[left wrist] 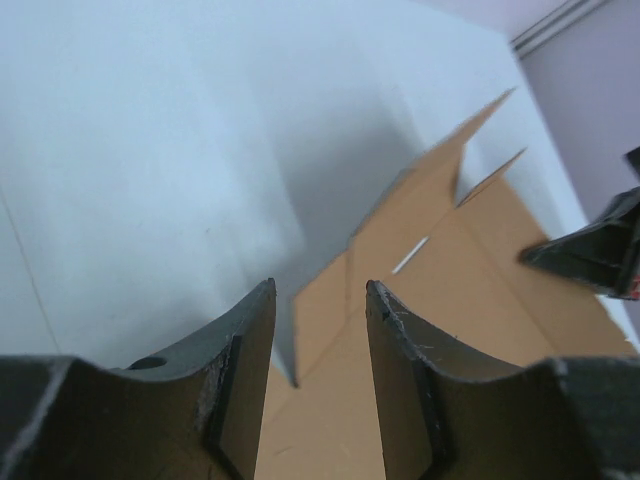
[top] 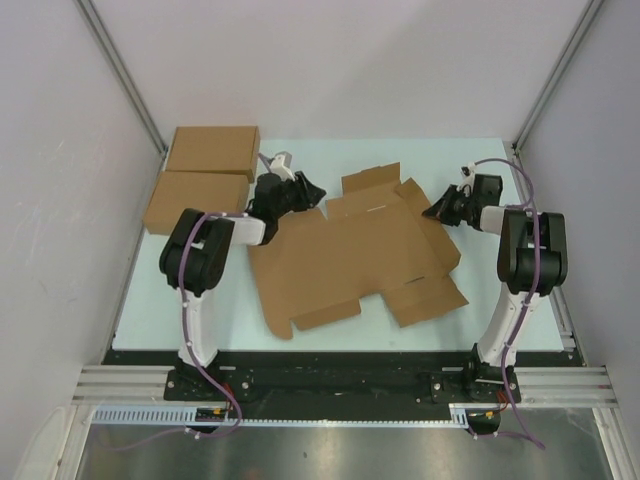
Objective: Fold the paper box
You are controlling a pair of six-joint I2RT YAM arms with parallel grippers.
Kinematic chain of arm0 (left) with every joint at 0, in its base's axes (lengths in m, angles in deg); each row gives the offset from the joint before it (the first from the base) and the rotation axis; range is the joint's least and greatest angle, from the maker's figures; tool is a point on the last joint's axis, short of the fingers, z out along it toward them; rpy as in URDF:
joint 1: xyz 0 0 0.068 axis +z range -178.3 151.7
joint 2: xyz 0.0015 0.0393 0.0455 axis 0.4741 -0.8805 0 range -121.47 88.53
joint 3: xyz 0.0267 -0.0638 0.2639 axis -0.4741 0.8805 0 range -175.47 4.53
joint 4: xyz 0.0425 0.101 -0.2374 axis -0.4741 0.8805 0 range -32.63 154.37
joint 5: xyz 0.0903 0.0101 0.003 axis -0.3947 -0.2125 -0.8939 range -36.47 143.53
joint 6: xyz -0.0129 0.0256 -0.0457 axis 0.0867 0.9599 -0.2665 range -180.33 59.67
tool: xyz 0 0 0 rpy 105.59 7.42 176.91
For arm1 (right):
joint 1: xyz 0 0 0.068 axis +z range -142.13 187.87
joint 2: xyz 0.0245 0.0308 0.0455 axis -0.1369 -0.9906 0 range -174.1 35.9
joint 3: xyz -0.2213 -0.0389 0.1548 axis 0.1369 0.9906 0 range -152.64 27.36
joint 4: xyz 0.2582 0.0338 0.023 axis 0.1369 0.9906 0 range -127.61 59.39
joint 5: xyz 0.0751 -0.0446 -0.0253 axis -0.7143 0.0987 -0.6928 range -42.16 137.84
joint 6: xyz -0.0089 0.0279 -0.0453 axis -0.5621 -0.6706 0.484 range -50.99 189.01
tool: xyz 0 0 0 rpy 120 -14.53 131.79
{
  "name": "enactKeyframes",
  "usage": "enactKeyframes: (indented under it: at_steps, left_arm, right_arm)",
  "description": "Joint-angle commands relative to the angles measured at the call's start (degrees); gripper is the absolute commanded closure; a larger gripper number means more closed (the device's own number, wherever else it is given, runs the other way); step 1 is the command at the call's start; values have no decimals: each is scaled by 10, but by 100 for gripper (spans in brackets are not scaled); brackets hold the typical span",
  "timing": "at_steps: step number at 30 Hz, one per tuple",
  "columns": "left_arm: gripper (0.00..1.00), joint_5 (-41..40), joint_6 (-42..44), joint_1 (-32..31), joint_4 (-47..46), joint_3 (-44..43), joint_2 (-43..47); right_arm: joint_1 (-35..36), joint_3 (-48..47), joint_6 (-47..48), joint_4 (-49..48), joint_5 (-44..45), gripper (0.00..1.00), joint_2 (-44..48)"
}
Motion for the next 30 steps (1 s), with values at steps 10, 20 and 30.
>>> enactKeyframes:
  at_steps: [10, 20, 30]
  left_arm:
    - [55, 12, 29, -8, 173, -123, -71]
    - [57, 122, 31, -43, 98, -89, -68]
    - [55, 136, 2, -53, 24, -10, -17]
  right_arm:
    - [-7, -28, -13, -5, 1, 100, -23]
    - [5, -28, -7, -3, 8, 100, 3]
    - [107, -33, 134, 97, 254, 100, 168]
